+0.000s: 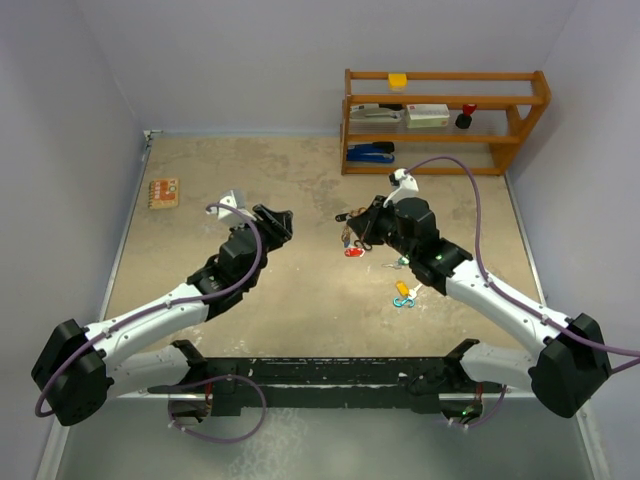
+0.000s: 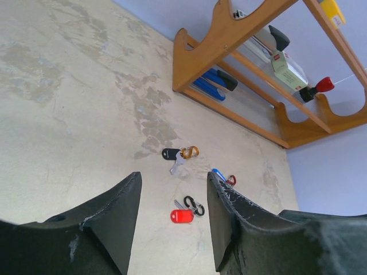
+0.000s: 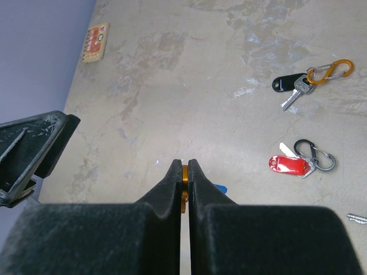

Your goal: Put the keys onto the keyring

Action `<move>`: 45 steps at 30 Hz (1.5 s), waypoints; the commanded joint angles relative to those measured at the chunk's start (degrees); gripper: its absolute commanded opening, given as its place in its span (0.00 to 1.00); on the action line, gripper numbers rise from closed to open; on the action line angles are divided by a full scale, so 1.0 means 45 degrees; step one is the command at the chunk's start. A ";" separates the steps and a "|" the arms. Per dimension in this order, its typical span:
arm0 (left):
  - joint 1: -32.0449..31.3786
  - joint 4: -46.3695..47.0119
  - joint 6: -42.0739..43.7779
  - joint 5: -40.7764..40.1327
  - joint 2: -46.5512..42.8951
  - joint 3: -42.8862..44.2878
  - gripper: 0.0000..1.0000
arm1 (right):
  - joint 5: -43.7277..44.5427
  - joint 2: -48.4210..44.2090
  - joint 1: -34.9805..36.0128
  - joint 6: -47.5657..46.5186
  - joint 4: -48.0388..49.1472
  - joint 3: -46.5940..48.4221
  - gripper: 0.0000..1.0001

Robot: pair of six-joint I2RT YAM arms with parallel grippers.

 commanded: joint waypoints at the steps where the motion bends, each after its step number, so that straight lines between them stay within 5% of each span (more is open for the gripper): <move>1: 0.0003 -0.0129 -0.0208 -0.0434 -0.0225 0.0083 0.47 | 0.0159 -0.0231 -0.0009 -0.0088 0.0124 0.0128 0.00; 11: 0.0032 -0.0574 -0.0184 -0.0565 -0.0442 0.0229 0.46 | -0.0096 0.1135 -0.0001 -0.0317 -0.1440 0.0544 0.00; 24: 0.0093 -0.0952 -0.0267 -0.0610 -0.0420 0.0413 0.46 | -0.0467 0.0063 0.0001 -0.0380 -0.3343 -0.1077 0.00; 42: 0.0156 -0.1528 -0.0345 -0.0376 -0.0063 0.0863 0.47 | -0.0799 0.0203 0.0017 -0.0266 -0.2962 -0.2293 0.00; 45: 0.0193 -0.1644 -0.0325 -0.0394 -0.0077 0.0902 0.50 | -0.0681 0.0086 0.0015 -0.0254 -0.2667 -0.2350 0.20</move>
